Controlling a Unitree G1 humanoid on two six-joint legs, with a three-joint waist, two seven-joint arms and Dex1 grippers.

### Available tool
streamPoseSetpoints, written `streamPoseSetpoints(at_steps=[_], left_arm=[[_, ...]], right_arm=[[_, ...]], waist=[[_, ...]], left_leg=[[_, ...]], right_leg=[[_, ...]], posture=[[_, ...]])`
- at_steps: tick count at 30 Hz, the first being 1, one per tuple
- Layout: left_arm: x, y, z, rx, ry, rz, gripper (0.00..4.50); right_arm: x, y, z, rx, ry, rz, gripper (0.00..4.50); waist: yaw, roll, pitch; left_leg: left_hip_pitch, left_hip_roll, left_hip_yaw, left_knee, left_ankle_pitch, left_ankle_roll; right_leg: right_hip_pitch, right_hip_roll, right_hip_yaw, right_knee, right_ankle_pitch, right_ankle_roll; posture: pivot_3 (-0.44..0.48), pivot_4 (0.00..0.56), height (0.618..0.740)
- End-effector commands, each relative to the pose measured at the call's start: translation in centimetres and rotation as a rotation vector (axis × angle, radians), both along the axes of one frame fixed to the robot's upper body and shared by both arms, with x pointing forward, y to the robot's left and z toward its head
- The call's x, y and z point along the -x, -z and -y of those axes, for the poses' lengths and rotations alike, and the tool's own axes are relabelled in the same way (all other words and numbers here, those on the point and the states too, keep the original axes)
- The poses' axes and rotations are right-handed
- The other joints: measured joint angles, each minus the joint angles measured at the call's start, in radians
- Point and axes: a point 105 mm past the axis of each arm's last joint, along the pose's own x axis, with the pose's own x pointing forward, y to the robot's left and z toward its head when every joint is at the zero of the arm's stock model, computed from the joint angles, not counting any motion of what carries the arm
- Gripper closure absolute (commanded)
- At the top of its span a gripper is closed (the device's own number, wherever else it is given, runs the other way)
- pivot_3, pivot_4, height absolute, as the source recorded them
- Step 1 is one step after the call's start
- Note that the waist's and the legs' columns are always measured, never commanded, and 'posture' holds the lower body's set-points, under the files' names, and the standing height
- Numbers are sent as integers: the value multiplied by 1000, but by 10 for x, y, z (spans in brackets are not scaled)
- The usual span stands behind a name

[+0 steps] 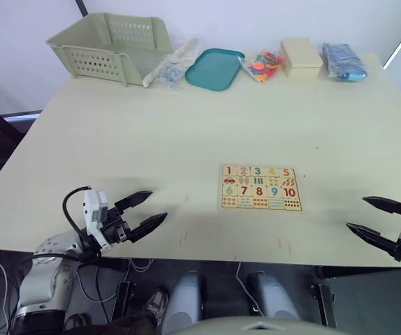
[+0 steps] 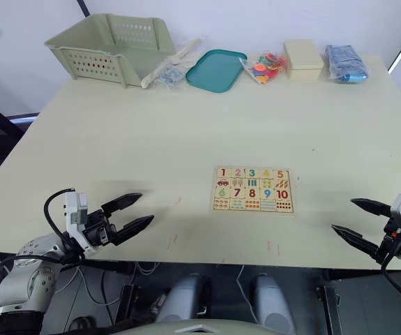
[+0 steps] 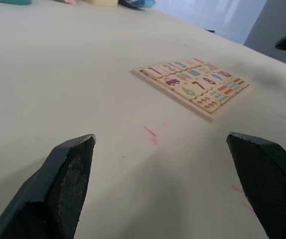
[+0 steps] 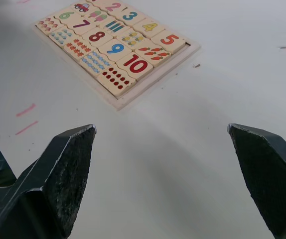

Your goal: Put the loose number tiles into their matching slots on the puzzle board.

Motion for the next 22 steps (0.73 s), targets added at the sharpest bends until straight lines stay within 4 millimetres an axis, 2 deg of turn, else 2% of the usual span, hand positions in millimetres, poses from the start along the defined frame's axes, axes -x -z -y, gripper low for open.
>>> streamPoseSetpoints(at_steps=[1, 22], left_arm=[[1, -6, 5, -15, 4, 25, 0], [-3, -14, 18, -41, 0, 19, 0]], right_arm=[[1, -8, -2, 4, 1, 53, 66], [2, -5, -8, -12, 6, 57, 66]], waist=[[0, 0, 0], [0, 0, 0]], left_leg=[[0, 0, 0, 0, 0, 0], [0, 0, 0, 0, 0, 0]], right_leg=[[0, 0, 0, 0, 0, 0], [1, 0, 0, 0, 0, 0]], posture=[[0, 150, 740], [0, 150, 740]])
